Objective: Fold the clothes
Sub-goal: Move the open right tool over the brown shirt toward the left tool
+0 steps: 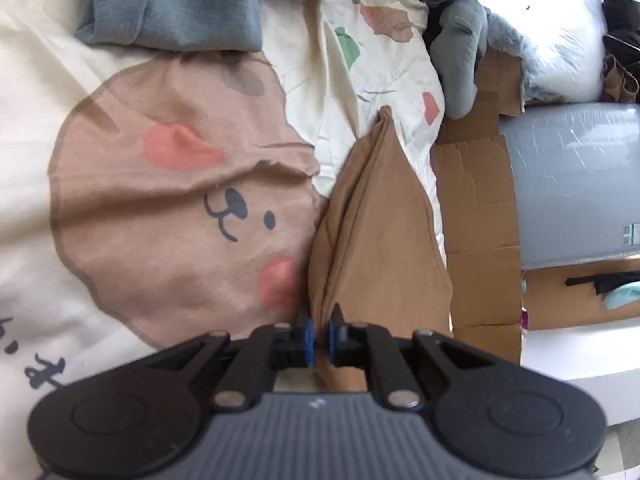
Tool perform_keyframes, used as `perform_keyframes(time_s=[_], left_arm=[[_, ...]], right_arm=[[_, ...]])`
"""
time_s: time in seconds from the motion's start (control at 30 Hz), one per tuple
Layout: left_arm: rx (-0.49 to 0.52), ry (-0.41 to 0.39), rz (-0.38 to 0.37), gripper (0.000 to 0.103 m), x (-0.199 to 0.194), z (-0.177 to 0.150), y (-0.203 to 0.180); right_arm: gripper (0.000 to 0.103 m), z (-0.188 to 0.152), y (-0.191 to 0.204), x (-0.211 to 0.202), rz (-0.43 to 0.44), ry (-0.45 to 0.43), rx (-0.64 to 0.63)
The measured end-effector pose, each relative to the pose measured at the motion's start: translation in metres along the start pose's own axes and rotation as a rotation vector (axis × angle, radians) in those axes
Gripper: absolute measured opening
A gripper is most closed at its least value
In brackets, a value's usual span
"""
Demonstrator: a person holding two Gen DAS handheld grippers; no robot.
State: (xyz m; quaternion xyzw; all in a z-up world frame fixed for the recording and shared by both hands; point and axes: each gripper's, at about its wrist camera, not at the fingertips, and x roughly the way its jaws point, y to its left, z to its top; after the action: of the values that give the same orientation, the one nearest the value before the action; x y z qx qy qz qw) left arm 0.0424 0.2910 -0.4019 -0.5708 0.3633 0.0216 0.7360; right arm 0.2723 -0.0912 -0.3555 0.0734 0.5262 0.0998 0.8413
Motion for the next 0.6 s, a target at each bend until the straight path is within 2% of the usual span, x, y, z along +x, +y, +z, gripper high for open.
perform_keyframes(time_s=[0.4, 0.6], left_arm=[[-0.014, -0.004, -0.013, 0.007, 0.003, 0.0, 0.005], [-0.007, 0.001, -0.017, 0.007, 0.002, 0.002, 0.004]], right_arm=[[0.012, 0.025, 0.011, 0.017, -0.017, -0.053, -0.047], [0.011, 0.046, 0.009, 0.027, -0.056, -0.084, -0.038]])
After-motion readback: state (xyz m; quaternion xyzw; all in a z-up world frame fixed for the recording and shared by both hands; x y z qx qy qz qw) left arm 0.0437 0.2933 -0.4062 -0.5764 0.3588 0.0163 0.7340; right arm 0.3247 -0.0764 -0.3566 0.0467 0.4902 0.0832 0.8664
